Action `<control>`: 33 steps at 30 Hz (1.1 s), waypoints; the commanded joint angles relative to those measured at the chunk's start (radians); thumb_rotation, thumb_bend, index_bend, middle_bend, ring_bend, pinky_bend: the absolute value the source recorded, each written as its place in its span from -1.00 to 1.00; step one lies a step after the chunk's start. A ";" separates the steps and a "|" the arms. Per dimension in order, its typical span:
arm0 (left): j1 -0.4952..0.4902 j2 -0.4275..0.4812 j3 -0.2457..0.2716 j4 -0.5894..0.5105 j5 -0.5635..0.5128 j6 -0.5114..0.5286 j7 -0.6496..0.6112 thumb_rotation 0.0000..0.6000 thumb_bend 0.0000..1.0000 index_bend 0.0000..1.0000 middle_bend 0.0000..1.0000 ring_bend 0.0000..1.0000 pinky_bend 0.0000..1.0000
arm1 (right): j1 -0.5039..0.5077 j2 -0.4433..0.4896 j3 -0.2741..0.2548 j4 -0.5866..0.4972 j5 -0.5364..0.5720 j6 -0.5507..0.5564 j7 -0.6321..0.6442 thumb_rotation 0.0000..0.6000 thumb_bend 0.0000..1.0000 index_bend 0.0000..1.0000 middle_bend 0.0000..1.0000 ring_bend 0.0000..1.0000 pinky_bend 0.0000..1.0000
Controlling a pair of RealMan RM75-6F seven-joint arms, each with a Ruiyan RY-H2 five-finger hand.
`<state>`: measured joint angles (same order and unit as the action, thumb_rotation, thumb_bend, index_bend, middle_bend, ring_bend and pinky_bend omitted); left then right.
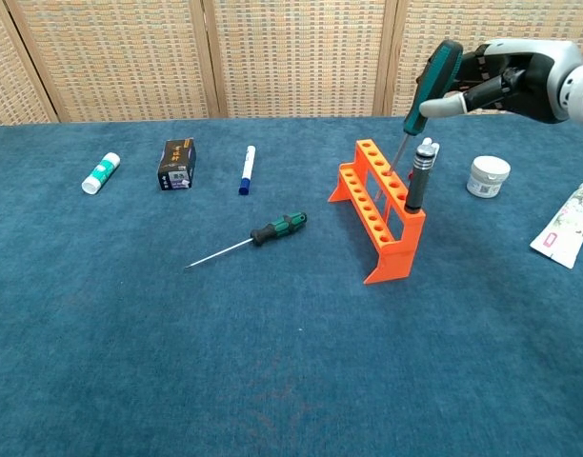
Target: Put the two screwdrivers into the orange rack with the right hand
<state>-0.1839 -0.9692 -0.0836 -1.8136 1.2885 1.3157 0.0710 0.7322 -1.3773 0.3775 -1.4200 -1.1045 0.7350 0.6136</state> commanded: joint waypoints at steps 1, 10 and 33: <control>0.000 0.000 0.000 0.000 0.000 0.001 -0.002 1.00 -1.00 -1.00 -1.00 -1.00 -1.00 | 0.003 -0.006 -0.005 0.005 -0.004 0.000 -0.008 1.00 -0.13 0.35 -0.84 -1.00 -0.83; 0.000 0.003 -0.001 0.001 0.002 0.000 -0.008 1.00 -1.00 -1.00 -1.00 -1.00 -1.00 | 0.017 -0.033 -0.034 0.035 -0.019 0.001 -0.077 1.00 -0.13 0.35 -0.84 -1.00 -0.83; -0.001 0.006 -0.001 0.003 -0.001 -0.005 -0.014 1.00 -1.00 -1.00 -1.00 -1.00 -1.00 | 0.058 -0.063 -0.037 0.059 0.050 -0.043 -0.180 1.00 -0.13 0.35 -0.84 -1.00 -0.83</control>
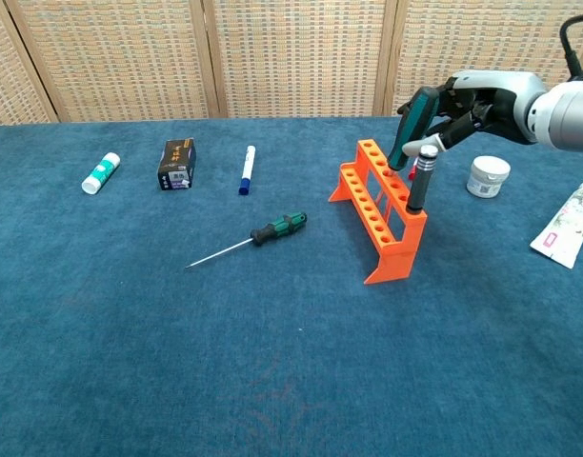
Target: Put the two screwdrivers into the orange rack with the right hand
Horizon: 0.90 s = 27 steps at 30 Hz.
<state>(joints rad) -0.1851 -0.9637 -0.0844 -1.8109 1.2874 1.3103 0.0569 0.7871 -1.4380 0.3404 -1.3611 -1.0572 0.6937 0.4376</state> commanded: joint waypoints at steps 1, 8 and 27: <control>0.000 0.000 0.000 0.000 0.001 0.000 0.000 1.00 -1.00 -1.00 -1.00 -1.00 -1.00 | 0.005 -0.004 0.001 0.001 0.006 -0.003 -0.009 1.00 -0.13 0.35 -0.84 -1.00 -0.83; 0.000 0.001 0.000 0.000 0.001 0.001 -0.001 1.00 -1.00 -1.00 -1.00 -1.00 -1.00 | 0.013 -0.013 -0.001 0.001 0.027 -0.005 -0.040 1.00 -0.13 0.35 -0.83 -1.00 -0.83; 0.001 0.002 0.000 0.000 0.002 0.002 -0.003 1.00 -1.00 -1.00 -1.00 -1.00 -1.00 | 0.020 -0.016 0.006 -0.007 0.032 -0.029 -0.037 1.00 -0.23 -0.06 -0.83 -1.00 -0.83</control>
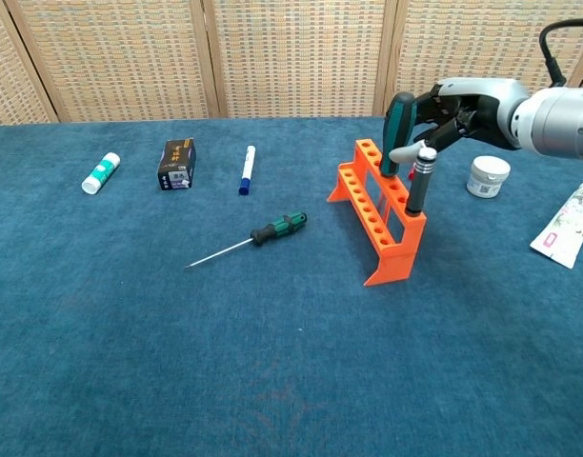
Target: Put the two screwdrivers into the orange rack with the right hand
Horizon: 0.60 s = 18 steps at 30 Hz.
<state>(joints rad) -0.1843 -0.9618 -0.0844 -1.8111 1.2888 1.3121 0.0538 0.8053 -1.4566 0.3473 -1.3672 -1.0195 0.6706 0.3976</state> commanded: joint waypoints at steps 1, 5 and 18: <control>0.000 0.000 0.001 0.000 0.002 0.000 0.000 1.00 -1.00 -1.00 -1.00 -1.00 -1.00 | 0.002 0.003 -0.001 0.000 -0.007 -0.008 0.003 1.00 -0.26 -0.09 -0.84 -1.00 -0.83; 0.001 0.000 0.000 0.000 0.001 0.001 -0.002 1.00 -1.00 -1.00 -1.00 -1.00 -1.00 | 0.003 0.003 -0.001 0.000 -0.014 -0.010 0.004 1.00 -0.36 -0.18 -0.84 -1.00 -0.83; 0.003 0.002 0.000 0.000 0.004 0.005 -0.007 1.00 -1.00 -1.00 -1.00 -1.00 -1.00 | -0.001 0.005 -0.001 -0.004 -0.024 -0.003 0.004 1.00 -0.44 -0.27 -0.85 -1.00 -0.83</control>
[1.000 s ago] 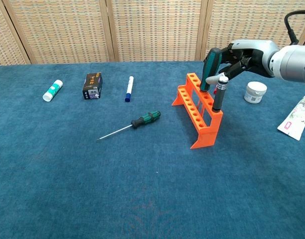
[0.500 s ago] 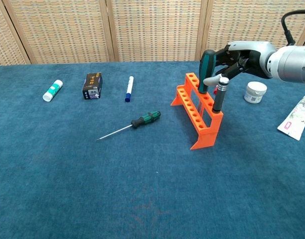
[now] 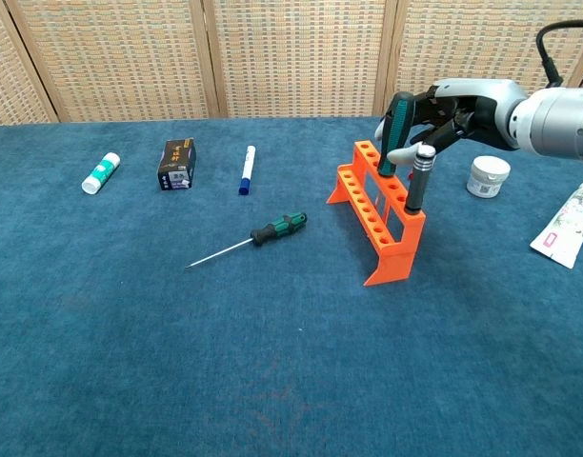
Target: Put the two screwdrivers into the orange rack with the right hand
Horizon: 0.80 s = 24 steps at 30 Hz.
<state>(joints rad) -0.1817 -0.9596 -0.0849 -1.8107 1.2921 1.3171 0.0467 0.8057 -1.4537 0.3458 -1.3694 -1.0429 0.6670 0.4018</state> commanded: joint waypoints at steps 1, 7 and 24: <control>0.001 0.000 0.001 0.000 0.001 0.000 -0.001 1.00 -1.00 -1.00 -1.00 -1.00 -1.00 | -0.002 0.004 0.000 -0.004 -0.002 0.002 0.000 1.00 -0.44 -0.27 -0.85 -1.00 -0.83; 0.003 0.002 0.001 -0.001 0.004 0.005 -0.006 1.00 -1.00 -1.00 -1.00 -1.00 -1.00 | -0.023 0.044 -0.002 -0.051 -0.020 0.018 0.002 1.00 -0.47 -0.28 -0.86 -1.00 -0.83; 0.050 0.024 0.028 -0.008 0.087 0.074 -0.065 1.00 -1.00 -1.00 -1.00 -1.00 -1.00 | -0.319 0.397 -0.125 -0.234 -0.405 0.439 -0.076 1.00 -1.00 -1.00 -1.00 -1.00 -1.00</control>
<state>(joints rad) -0.1380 -0.9376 -0.0621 -1.8180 1.3685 1.3834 -0.0109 0.5785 -1.1270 0.2775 -1.5955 -1.3325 0.9709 0.3608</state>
